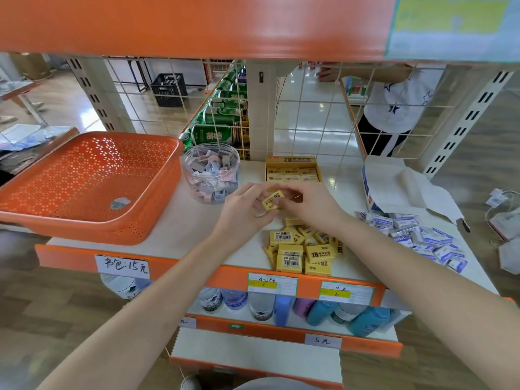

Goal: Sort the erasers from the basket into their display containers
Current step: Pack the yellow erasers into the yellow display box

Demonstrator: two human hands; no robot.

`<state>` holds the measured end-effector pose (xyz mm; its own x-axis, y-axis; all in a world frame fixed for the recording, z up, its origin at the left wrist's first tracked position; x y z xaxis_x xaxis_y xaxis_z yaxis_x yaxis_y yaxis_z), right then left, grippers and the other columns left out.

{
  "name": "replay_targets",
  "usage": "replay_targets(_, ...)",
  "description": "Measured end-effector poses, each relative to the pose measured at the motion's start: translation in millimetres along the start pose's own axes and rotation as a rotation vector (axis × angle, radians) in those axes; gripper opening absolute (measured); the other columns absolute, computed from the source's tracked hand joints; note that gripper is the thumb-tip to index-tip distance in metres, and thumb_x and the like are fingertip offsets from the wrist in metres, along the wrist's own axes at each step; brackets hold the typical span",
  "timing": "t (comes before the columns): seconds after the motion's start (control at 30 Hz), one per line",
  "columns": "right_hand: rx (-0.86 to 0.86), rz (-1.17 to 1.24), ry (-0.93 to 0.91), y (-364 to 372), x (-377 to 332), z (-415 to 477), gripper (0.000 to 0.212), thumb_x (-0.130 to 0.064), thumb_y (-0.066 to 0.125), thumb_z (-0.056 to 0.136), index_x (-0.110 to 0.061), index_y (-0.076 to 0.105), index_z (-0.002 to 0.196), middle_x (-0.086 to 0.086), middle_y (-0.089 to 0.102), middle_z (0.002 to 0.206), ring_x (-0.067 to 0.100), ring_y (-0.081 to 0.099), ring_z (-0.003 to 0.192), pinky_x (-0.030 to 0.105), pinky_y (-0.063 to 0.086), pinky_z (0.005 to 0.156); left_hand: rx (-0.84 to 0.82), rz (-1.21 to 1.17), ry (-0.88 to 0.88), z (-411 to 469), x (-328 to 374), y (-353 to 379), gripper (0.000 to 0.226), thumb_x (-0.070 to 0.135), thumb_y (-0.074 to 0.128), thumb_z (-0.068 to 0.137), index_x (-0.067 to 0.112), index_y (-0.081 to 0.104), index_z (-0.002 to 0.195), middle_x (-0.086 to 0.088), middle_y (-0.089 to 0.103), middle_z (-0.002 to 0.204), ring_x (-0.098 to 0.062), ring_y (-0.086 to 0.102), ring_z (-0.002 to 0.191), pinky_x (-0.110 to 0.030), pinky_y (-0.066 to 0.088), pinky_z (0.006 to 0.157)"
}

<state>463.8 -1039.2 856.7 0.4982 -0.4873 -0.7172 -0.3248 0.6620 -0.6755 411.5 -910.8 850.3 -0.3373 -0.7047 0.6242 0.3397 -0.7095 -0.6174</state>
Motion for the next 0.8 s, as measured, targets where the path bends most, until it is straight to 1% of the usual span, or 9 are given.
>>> replay_targets(0.07,0.051,0.079,0.031,-2.3,-0.8,2.1,0.033,-0.023,0.065,0.086,-0.028,0.061,0.119,-0.004,0.067,0.089,0.006,0.059,0.08,0.018,0.046,0.074,-0.008,-0.039,-0.019,0.8,0.5,1.3,0.052,0.011,0.076,0.077,0.016,0.059,0.126,0.003,0.056,0.093,-0.003,0.055,0.08,-0.01,0.047,0.074)
replay_targets(0.2,0.093,0.237,0.087,-8.4,1.1,3.4,0.041,-0.014,0.071,0.08,-0.024,0.053,0.115,-0.003,0.067,0.092,0.008,0.063,0.084,0.009,0.047,0.072,-0.002,-0.074,-0.097,4.7,-3.9,-2.3,0.046,0.012,0.073,0.081,0.011,0.06,0.124,0.001,0.06,0.095,-0.009,0.059,0.079,-0.008,0.047,0.073)
replay_targets(0.27,0.087,0.305,0.064,-9.3,-1.7,3.8,0.039,-0.004,0.069,0.079,-0.022,0.051,0.109,0.001,0.067,0.093,0.008,0.065,0.083,0.012,0.05,0.075,-0.027,-0.116,-0.176,6.0,-5.5,-3.1,0.042,0.013,0.073,0.082,0.013,0.062,0.122,0.005,0.064,0.089,-0.005,0.061,0.078,-0.007,0.047,0.074)
replay_targets(0.37,0.099,0.359,0.075,-11.8,-0.6,5.0,0.041,-0.001,0.069,0.078,-0.028,0.05,0.102,0.0,0.067,0.09,0.007,0.067,0.08,0.02,0.054,0.078,-0.093,-0.236,-0.248,3.9,-4.5,1.0,0.042,0.012,0.074,0.08,0.02,0.062,0.12,0.016,0.063,0.084,0.007,0.062,0.072,-0.004,0.046,0.075)
replay_targets(0.43,0.079,0.386,0.085,-11.8,1.2,4.7,0.043,-0.001,0.069,0.078,-0.028,0.049,0.103,-0.001,0.069,0.088,0.011,0.068,0.082,0.025,0.055,0.079,-0.138,-0.299,-0.243,2.0,-4.7,5.8,0.047,0.009,0.075,0.079,0.028,0.059,0.12,0.01,0.066,0.091,0.004,0.065,0.075,-0.01,0.05,0.079)
replay_targets(0.5,0.069,0.377,0.098,-12.4,2.6,3.1,0.043,-0.002,0.07,0.078,-0.026,0.049,0.107,-0.002,0.07,0.086,0.013,0.068,0.081,0.025,0.055,0.077,-0.161,-0.321,-0.246,0.6,-6.5,8.8,0.051,0.006,0.075,0.078,0.03,0.058,0.119,0.005,0.068,0.096,0.0,0.066,0.078,-0.012,0.051,0.079)
replay_targets(0.6,0.095,0.321,0.099,-13.9,6.3,0.9,0.042,-0.009,0.072,0.078,-0.025,0.049,0.11,-0.003,0.069,0.087,0.009,0.067,0.078,0.017,0.054,0.072,-0.163,-0.37,-0.29,-1.0,-9.1,10.2,0.043,0.002,0.076,0.075,0.024,0.061,0.108,0.001,0.07,0.092,-0.001,0.067,0.075,-0.011,0.05,0.073)
replay_targets(0.7,0.099,0.112,0.063,-20.1,10.2,-0.3,0.026,-0.014,0.066,0.084,-0.029,0.056,0.104,-0.009,0.067,0.086,0.002,0.063,0.079,0.015,0.05,0.073,-0.11,-0.412,-0.361,-2.0,-16.7,9.0,0.033,-0.001,0.076,0.074,0.019,0.056,0.09,0.005,0.068,0.083,-0.004,0.067,0.072,-0.015,0.051,0.068)
replay_targets(0.8,-0.171,-0.273,-0.003,-10.9,12.6,-3.2,0.02,-0.018,0.061,0.089,-0.025,0.068,0.106,-0.008,0.069,0.097,0.004,0.061,0.086,0.022,0.05,0.082,-0.066,-0.426,-0.404,-2.0,-26.3,6.5,0.032,0.0,0.076,0.075,0.021,0.054,0.087,0.004,0.068,0.081,-0.008,0.067,0.073,-0.021,0.052,0.07)
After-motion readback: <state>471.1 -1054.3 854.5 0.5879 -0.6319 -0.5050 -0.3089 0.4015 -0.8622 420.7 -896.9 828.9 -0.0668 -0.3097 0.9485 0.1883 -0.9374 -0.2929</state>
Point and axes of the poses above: each hand's wrist, its own z-axis towards the middle knuckle, its own y-axis out of the palm, x = y × z, the point moved 6 cm from there along z, towards the middle knuckle
